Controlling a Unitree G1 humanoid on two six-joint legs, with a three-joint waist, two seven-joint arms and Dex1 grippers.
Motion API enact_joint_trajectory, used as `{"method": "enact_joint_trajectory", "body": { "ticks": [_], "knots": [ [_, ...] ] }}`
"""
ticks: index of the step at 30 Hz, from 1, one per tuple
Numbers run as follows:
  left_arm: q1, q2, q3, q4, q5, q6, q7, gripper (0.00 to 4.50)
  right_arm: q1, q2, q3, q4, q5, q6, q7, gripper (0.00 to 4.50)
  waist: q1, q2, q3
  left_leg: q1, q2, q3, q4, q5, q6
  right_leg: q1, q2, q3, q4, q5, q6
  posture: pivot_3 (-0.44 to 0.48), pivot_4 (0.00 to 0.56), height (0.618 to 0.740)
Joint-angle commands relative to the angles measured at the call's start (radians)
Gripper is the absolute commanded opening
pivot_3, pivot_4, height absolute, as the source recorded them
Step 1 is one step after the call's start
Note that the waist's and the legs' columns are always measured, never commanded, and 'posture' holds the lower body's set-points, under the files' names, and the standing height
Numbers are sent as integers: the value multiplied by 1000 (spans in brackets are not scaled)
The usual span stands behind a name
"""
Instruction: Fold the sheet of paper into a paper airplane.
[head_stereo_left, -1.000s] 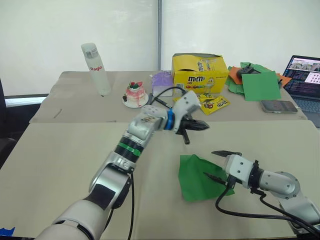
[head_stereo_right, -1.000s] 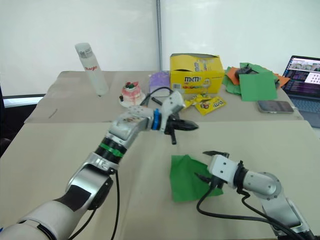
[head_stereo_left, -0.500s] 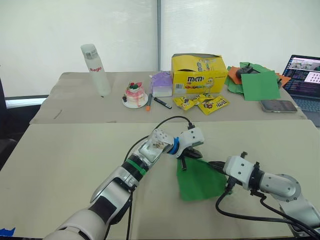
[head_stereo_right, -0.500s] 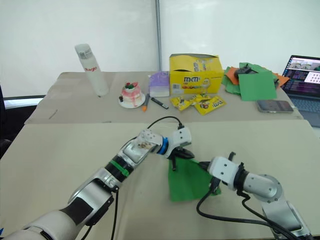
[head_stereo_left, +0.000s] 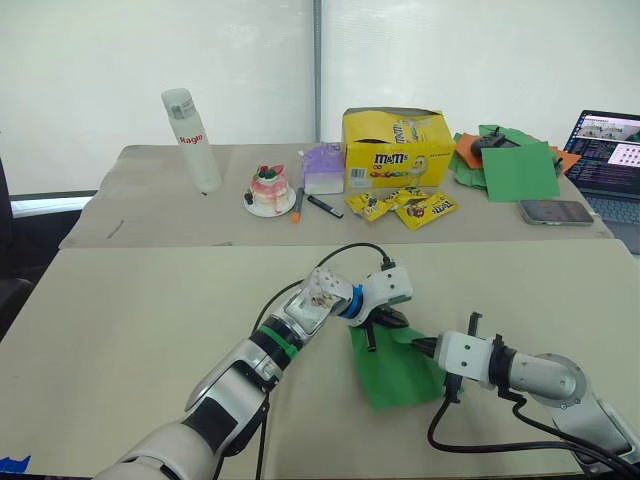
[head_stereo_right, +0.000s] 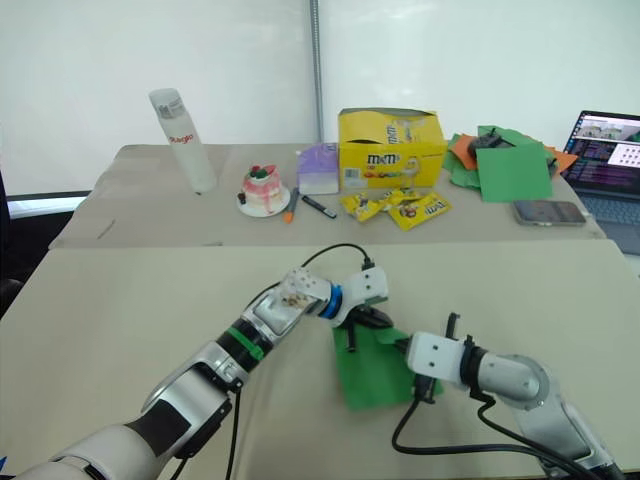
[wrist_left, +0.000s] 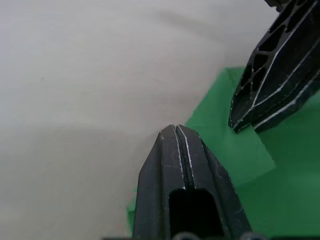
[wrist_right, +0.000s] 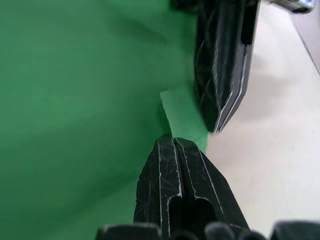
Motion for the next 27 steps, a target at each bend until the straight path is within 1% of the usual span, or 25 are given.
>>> {"method": "enact_joint_trajectory", "body": {
  "ticks": [1,4,7,9,10,11,13,14,16,19,20,21,23,25,27],
  "knots": [
    [35,16,-38,22,38,-14,-8,0,3,-16,-19,-8,12,-28,10,40,0,0,0,0,0,0,0,0,0,0,0,0,0,0,0,0,150,740],
    [40,23,-42,29,47,-29,-6,0,26,-30,-47,-46,68,9,49,846,0,0,0,0,1,0,0,0,0,0,0,0,0,0,0,0,150,740],
    [45,28,-41,35,55,-40,2,0,68,-57,-131,-125,151,72,79,1933,0,0,0,0,1,0,0,0,0,1,0,0,0,0,0,0,150,740],
    [48,30,-39,35,54,-40,4,0,83,-54,-196,-167,232,157,83,2560,-2,0,0,0,2,0,0,0,1,1,0,0,0,0,0,0,150,740],
    [50,30,-37,34,53,-39,4,0,79,-34,-227,-186,308,234,76,3005,-2,0,0,0,2,0,0,0,1,2,0,0,0,0,0,0,150,740],
    [53,31,-36,33,52,-37,1,0,66,-13,-252,-193,360,293,59,3258,-2,-1,0,1,3,0,0,0,1,2,0,0,0,0,0,0,150,740],
    [59,31,-36,30,52,-36,-1,0,48,11,-272,-201,418,375,40,3258,-2,-1,-1,1,4,0,0,0,1,3,1,0,0,0,0,0,150,740],
    [61,32,-36,28,53,-36,-2,0,32,33,-265,-199,423,406,16,3099,-2,-1,-1,1,4,0,0,-1,1,3,1,0,0,0,0,0,150,740],
    [63,33,-36,26,54,-35,-3,0,8,75,-238,-195,432,465,-24,2453,-2,-1,-1,1,4,0,0,-1,1,3,1,0,0,0,0,0,150,740],
    [65,37,-33,21,54,-33,-3,0,-15,122,-203,-187,411,506,-69,1465,-2,-1,-1,1,4,0,0,-1,1,2,1,0,0,0,0,0,150,740],
    [67,40,-32,20,55,-33,-2,0,-19,154,-184,-174,413,531,-96,1011,-2,-1,-1,1,4,0,-1,-1,1,2,1,0,0,0,0,0,150,740],
    [69,44,-31,16,55,-33,-2,0,-20,204,-175,-148,419,545,-135,757,-2,-1,-1,1,4,0,-1,-1,1,2,1,0,0,0,0,0,150,740],
    [74,51,-31,7,54,-31,-4,0,-10,274,-144,-94,392,551,-193,14,-2,0,-3,1,5,-1,-1,-1,1,2,1,0,0,0,0,0,150,740],
    [79,54,-24,-6,51,-23,3,0,4,307,-124,-82,373,554,-216,14,-2,2,-5,2,4,0,-2,-1,1,0,1,1,1,0,0,0,150,740],
    [84,56,-16,-20,47,-15,9,0,20,313,-106,-77,360,556,-221,14,-3,3,-6,1,4,0,-2,-1,1,0,0,1,1,0,0,0,150,740]
  ]
}}
